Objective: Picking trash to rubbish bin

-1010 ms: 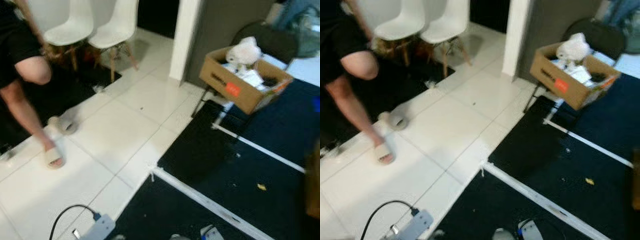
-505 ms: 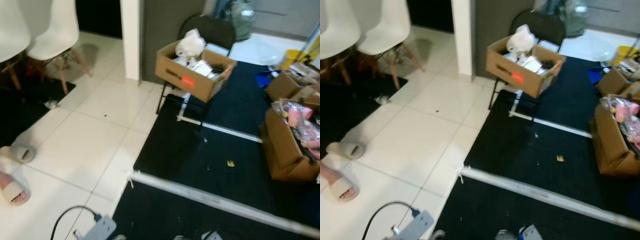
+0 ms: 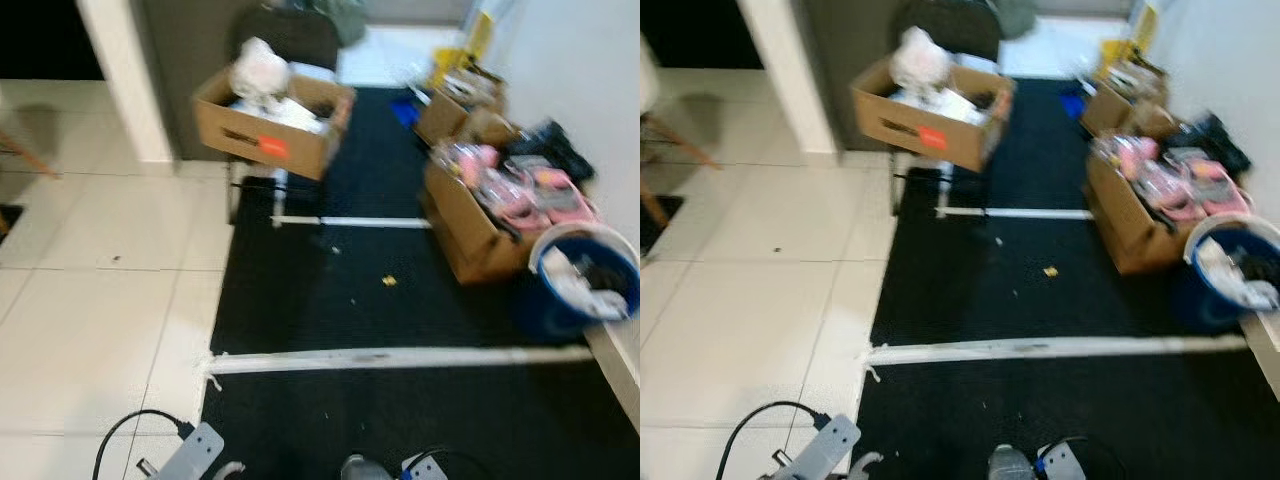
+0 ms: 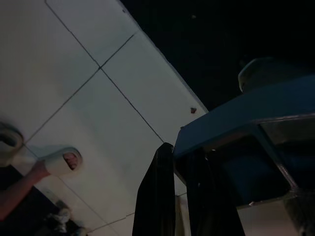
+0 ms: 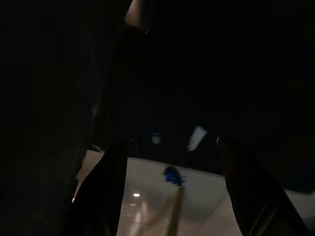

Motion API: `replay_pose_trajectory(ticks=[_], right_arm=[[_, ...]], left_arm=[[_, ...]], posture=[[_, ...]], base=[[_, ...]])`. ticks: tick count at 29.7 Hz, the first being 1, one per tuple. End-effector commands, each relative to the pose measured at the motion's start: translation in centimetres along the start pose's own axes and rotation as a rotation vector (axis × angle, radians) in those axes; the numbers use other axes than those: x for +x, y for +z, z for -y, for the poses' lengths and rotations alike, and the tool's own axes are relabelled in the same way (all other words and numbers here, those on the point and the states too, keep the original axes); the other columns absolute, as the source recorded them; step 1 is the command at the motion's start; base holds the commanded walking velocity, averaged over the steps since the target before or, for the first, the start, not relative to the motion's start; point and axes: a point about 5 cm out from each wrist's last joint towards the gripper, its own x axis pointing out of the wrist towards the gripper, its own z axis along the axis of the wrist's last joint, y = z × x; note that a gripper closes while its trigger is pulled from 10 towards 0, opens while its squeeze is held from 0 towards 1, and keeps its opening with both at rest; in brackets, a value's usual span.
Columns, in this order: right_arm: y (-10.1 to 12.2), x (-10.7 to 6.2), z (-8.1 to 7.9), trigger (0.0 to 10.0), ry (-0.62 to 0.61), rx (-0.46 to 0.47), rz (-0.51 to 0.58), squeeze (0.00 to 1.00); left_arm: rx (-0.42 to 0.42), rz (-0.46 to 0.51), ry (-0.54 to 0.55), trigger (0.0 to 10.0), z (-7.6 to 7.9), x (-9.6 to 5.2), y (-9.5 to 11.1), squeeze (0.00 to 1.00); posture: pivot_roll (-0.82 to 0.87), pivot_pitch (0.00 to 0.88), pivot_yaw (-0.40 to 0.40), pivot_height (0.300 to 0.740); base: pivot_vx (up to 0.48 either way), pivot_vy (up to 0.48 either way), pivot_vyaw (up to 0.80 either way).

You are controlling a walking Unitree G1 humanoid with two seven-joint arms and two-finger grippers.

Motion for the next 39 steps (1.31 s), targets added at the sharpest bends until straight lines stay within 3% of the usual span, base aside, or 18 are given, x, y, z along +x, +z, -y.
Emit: replay_pose_trajectory(ticks=[1,8,9,10,12,21,22,23,24,30,34,37,39], right_arm=[[-0.3,0.0,-0.1,10.0,0.004,0.011,-0.006,0.00],[-0.3,0.0,-0.1,10.0,-0.003,0.028,0.009,0.00],[-0.3,0.0,-0.2,10.0,-0.003,0.031,0.014,0.00],[-0.3,0.0,-0.2,10.0,-0.003,0.031,0.014,0.00],[-0.2,0.0,-0.2,10.0,-0.003,0.031,0.017,0.00],[-0.2,0.0,-0.2,10.0,-0.005,0.017,0.022,0.00],[-0.2,0.0,-0.3,10.0,-0.006,0.017,0.024,0.00],[-0.1,0.0,-0.3,10.0,-0.007,0.018,0.025,0.00],[-0.1,0.1,-0.3,10.0,-0.012,0.022,0.028,0.00],[-0.1,0.1,-0.3,10.0,-0.016,0.028,0.029,0.00],[-0.1,0.1,-0.3,10.0,-0.014,0.021,0.018,0.00],[-0.2,0.1,-0.3,10.0,-0.013,0.020,0.015,0.00],[-0.1,0.1,-0.3,10.0,-0.015,0.020,0.019,0.00]], left_arm=[[-0.010,-0.090,-0.052,10.0,1.6,-0.1,-2.3,0.00],[-0.083,-0.084,-0.020,10.0,1.6,-0.1,-2.5,0.00],[-0.167,-0.078,0.017,10.0,1.6,-0.1,-2.7,0.00],[-0.167,-0.078,0.017,10.0,1.6,-0.1,-2.7,0.00],[-0.258,-0.065,0.069,10.0,1.5,-0.1,-2.8,0.00],[-0.448,0.023,0.251,10.0,0.9,-0.4,-2.8,0.00],[-0.451,0.076,0.306,10.0,-3.8,-0.7,-0.8,0.00],[-0.458,0.118,0.347,10.0,-7.3,-1.3,0.9,0.00],[-0.479,0.193,0.407,10.0,-11.9,-2.8,3.6,0.00],[-0.524,0.255,0.449,10.0,-13.7,-3.6,4.7,0.00],[-0.565,0.384,0.540,10.0,-17.6,-5.9,6.7,0.00],[-0.565,0.403,0.554,10.0,-18.1,-6.3,7.1,0.00],[-0.560,0.480,0.592,10.0,-19.7,-7.6,8.7,0.00]], posture=[[-0.02,0.093,0.041,0.740],[-0.02,0.089,0.040,0.740],[-0.02,0.087,0.039,0.740],[-0.02,0.087,0.039,0.740],[-0.02,0.087,0.039,0.740],[0.00,0.082,0.037,0.740],[0.00,0.084,0.040,0.740],[0.00,0.084,0.040,0.740],[0.00,0.084,0.040,0.740],[0.00,0.087,0.044,0.740],[0.01,0.093,0.044,0.740],[0.01,0.093,0.044,0.740],[0.01,0.093,0.044,0.740]], base=[[0.000,0.000,-0.78],[0.114,0.000,-0.45],[0.307,0.000,0.00],[0.307,0.000,0.00],[0.315,0.000,0.00],[0.341,0.000,0.00],[0.345,0.000,0.00],[0.345,0.000,0.00],[0.345,0.000,0.00],[0.345,0.000,0.00],[0.345,0.000,-0.20],[0.349,0.000,-0.80],[0.351,0.000,-0.80]])
